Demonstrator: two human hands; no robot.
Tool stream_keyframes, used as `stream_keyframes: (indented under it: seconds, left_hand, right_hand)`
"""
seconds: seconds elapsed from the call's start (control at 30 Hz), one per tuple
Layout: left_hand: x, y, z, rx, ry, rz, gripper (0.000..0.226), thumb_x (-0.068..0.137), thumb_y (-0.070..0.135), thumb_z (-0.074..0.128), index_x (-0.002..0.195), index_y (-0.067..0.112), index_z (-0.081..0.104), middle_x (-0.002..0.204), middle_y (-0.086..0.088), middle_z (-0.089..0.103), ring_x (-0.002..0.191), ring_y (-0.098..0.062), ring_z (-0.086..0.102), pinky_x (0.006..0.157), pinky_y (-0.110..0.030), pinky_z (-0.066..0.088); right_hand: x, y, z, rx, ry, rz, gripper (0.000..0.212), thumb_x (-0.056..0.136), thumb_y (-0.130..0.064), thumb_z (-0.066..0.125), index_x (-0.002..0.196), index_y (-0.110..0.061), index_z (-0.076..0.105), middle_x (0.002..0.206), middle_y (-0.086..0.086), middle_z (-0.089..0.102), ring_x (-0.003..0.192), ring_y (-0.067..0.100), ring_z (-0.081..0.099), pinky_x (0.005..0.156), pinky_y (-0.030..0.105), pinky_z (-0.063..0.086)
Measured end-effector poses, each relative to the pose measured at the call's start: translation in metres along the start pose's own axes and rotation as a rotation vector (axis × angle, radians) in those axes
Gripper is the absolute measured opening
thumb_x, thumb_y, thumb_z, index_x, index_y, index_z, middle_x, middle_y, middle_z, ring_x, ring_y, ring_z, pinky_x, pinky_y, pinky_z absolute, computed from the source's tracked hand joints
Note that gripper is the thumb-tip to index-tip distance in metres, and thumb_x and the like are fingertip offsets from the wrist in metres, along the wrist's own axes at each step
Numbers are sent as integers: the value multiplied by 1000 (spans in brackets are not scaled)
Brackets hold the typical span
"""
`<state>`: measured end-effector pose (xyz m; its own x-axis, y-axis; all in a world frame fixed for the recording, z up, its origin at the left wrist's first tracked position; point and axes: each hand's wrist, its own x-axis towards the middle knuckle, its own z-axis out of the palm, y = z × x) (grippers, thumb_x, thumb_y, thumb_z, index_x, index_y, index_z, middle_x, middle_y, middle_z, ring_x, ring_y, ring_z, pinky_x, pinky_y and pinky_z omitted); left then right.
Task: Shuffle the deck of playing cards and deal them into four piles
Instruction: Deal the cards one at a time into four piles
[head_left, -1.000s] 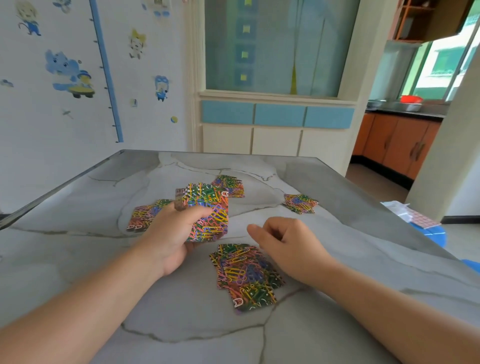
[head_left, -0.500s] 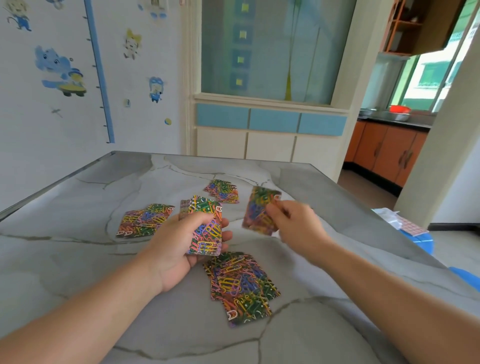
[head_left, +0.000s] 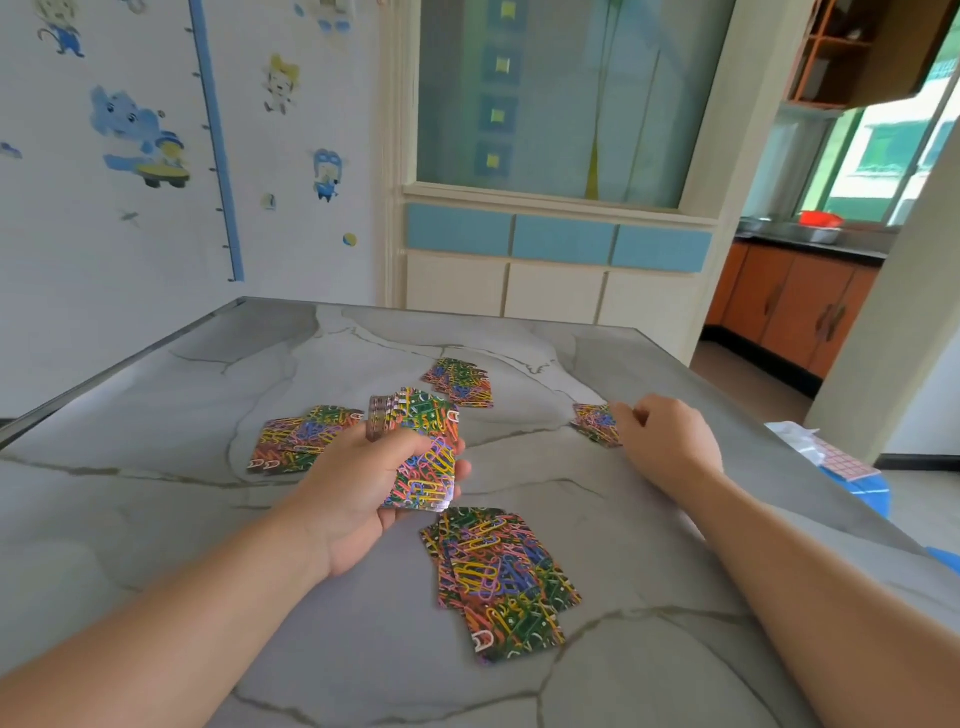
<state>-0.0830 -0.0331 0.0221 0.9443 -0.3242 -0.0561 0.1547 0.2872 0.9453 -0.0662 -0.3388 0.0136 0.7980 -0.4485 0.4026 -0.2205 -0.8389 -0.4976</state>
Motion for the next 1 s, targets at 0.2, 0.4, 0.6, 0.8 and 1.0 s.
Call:
stream_keyframes:
  seconds: [0.2,0.4,0.6,0.8,1.0]
  left_hand:
    - [0,2,-8,108,33,63,19,83,-2,65,100,1,72,97,-23,74,77,-31,73,65,-34,58]
    - [5,14,-32,46,48,127,14,73,9,75,86,8,78,91,-18,76,73,-29,74,59,-36,60]
    - [18,17,-47,-208,90,5,22,89,6,50,101,-3,66,89,-18,76,69,-30,73,56,-37,61]
    - [17,16,-51,-205,15,-33,32,89,-1,39,108,-3,65,97,-18,75,76,-31,74,55,-35,60]
    - [21,12,-49,4,42,54,23,91,-1,49,103,1,69,96,-18,76,81,-29,74,73,-40,60]
  right_hand:
    - [-58,-93,2,403,-340,-248,52,82,-67,58,72,-16,65,66,2,70,50,9,55,49,24,44]
    - [-78,-134,16,558,-522,-323,38,96,-36,60,62,-18,59,46,-7,61,35,1,44,38,13,33]
    - [1,-143,36,586,-274,-30,43,96,-41,55,63,-13,56,54,3,60,37,10,46,44,25,36]
    - [32,-126,91,-70,-291,-6,50,91,-57,53,74,-11,59,67,3,56,68,27,55,57,31,39]
    - [22,-116,88,124,-184,-83,51,95,-51,44,59,-15,43,61,9,59,55,24,50,50,27,31]
